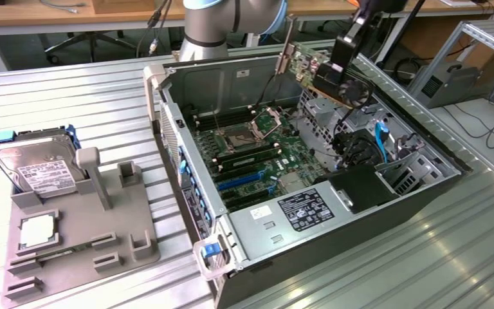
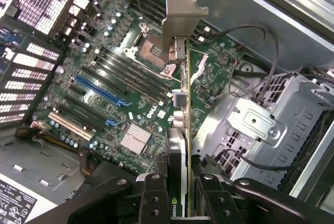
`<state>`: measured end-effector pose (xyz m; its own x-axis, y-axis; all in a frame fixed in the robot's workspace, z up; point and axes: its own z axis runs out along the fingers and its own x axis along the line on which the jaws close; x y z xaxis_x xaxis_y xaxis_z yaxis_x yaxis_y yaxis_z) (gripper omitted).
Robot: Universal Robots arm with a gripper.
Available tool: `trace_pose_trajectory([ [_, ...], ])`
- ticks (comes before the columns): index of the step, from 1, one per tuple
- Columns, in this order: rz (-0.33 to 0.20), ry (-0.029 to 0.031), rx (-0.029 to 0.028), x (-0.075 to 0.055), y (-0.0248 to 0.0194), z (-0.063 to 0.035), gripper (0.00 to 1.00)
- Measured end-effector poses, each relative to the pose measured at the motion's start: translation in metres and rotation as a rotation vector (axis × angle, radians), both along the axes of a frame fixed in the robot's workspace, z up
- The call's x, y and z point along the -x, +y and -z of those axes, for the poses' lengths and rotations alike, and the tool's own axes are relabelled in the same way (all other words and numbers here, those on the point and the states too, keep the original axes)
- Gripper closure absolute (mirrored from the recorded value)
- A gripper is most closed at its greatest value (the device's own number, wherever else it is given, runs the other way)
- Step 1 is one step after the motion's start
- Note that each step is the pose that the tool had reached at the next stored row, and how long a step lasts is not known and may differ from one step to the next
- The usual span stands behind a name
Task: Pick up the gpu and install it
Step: 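Insert the gpu into the slot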
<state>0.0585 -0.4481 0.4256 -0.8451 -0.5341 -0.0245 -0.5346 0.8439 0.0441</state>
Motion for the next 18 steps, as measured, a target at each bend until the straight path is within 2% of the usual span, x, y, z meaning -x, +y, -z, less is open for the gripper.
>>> trace_pose_trajectory([
  [7,-0.125,0.0,0.0,0.0,0.0002,0.0,0.73],
  [9,-0.192,0.0,0.0001,0.0,0.0003,0.0,0.73],
  [12,-0.253,0.0,0.0001,0.0,0.0004,0.0,0.73],
  [16,-0.372,0.0,0.0,0.0,0.0006,0.0001,0.73],
  [18,-0.408,0.0,0.0001,0.0,0.0008,0.0001,0.73],
])
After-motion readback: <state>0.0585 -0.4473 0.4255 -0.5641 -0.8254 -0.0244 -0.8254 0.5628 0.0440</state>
